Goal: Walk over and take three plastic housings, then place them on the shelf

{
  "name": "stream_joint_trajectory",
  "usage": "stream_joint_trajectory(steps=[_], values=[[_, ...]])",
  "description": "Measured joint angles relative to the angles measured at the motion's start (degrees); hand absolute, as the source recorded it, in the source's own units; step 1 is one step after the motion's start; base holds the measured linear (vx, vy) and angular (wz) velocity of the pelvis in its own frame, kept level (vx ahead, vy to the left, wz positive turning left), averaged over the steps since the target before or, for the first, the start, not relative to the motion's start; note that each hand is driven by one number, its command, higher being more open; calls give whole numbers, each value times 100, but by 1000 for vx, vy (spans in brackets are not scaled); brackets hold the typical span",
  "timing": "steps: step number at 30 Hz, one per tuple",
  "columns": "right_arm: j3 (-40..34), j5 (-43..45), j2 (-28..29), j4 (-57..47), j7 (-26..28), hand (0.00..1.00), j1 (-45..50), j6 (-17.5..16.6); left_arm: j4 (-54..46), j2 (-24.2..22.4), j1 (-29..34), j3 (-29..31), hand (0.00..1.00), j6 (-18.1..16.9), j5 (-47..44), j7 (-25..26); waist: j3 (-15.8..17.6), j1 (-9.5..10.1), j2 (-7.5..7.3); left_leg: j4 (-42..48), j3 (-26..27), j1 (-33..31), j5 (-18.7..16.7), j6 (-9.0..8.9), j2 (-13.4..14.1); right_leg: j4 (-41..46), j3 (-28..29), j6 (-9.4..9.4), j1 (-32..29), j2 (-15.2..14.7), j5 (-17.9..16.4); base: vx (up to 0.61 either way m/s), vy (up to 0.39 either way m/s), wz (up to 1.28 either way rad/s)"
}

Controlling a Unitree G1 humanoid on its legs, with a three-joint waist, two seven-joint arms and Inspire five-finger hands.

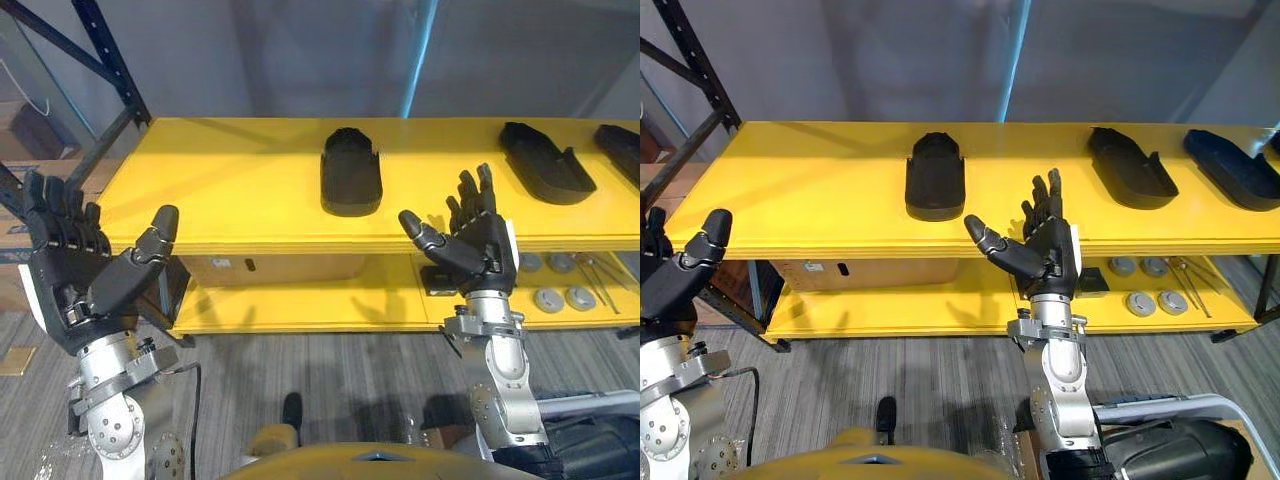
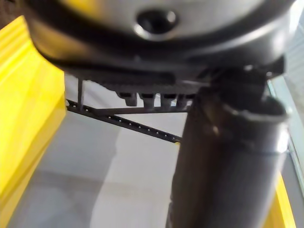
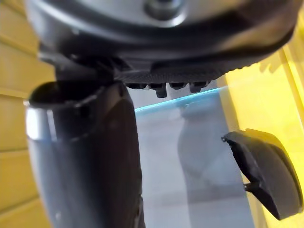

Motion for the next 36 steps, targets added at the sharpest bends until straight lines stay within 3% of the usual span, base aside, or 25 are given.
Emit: stream_joint_trajectory(steps=[1, 2, 3, 5, 7, 11, 12, 15, 18, 22, 26, 31, 36], values=[[-16, -4, 4, 22, 0, 100, -8, -15, 53, 9, -30, 9, 100, -5, -10, -31, 61, -8, 9, 143, -1, 8, -102, 46, -8, 412, 174, -125, -141, -109, 49, 63, 66, 1], [-41, -5, 12, 82, 0, 100, 12, -30, 143, 46, -60, -22, 100, -1, -5, -77, 118, -101, 71, 267, -46, 28, -202, 93, -1, 1244, 602, -555, -529, -167, 380, 55, 89, 18], [-69, -16, 55, 95, 8, 100, 16, -42, 145, 137, -94, -68, 100, -1, 9, -73, 192, -215, 117, 261, -186, 68, -237, 143, 94, 1834, 912, -714, -930, -130, 561, 62, 90, 29], [-107, -20, 141, 96, 47, 100, 4, -47, 204, 257, -233, -90, 100, 2, 3, -62, 265, -305, 158, 157, -283, 95, -241, 186, 205, 1546, 1200, -469, -1143, 195, 188, 54, 24, 18], [-205, -31, 168, 51, 222, 100, -7, -51, 333, 312, -439, -131, 100, 2, 7, -21, 281, -305, 145, 6, -313, 108, -233, 198, 309, 478, 1466, -402, -1208, 688, 122, 50, -7, 11], [-274, -33, 146, -90, 454, 100, -5, -62, 511, 321, -466, -125, 100, 0, 42, 311, 302, -314, 77, 31, -308, 218, -283, 114, 194, -551, 1630, -203, -1027, 854, 274, 97, -91, 12], [-283, -46, 44, -117, 539, 100, -21, -64, 520, 323, -471, -121, 100, -1, 12, 349, 292, -311, 26, 45, -360, 219, -321, 57, 120, -766, 1664, -59, -880, 891, 340, 92, -180, 36], [-348, -73, -322, -288, 793, 100, -85, -63, 520, 316, -448, -240, 100, -1, 41, 433, 358, -310, 250, 569, -464, -3, -591, -60, 301, -949, 1548, -55, -686, 1067, 358, 112, -148, 41], [-263, 52, -495, -293, 1230, 100, -265, -44, 596, 303, -472, -267, 100, 0, 33, 408, 454, -243, 394, 1792, -127, -297, -1153, -204, 714, -1229, 1175, -230, -142, 1286, 785, 129, -95, 24], [126, 261, -554, -637, 1555, 100, -644, -12, 680, 282, -530, -369, 100, 1, 35, 200, 447, -159, 411, 1473, 194, -179, -1107, -233, 767, -1312, 1035, -210, -67, 1314, 806, 150, -61, 21], [1084, 258, -460, -637, 1731, 100, -1391, 265, 774, 276, -793, -771, 100, 5, 34, 92, 431, -81, 349, 392, 261, 404, -616, -225, 496, -1412, 1130, -145, 32, 1143, 855, 74, 10, 5], [1925, 420, 53, -470, 1289, 100, -1647, 529, 764, 277, -913, -1022, 100, 184, 48, -157, 400, 10, 310, -178, 277, 633, -428, -200, 350, -1590, 1105, -75, 109, 1066, 901, 2, 5, 1], [2447, 415, 632, 506, 440, 100, -2092, 902, 765, 261, -878, -1221, 100, 380, 41, -203, 263, 10, 179, -637, 256, 784, -200, -134, 268, -1684, 1052, -22, 98, 1038, 934, -8, 24, 5]])
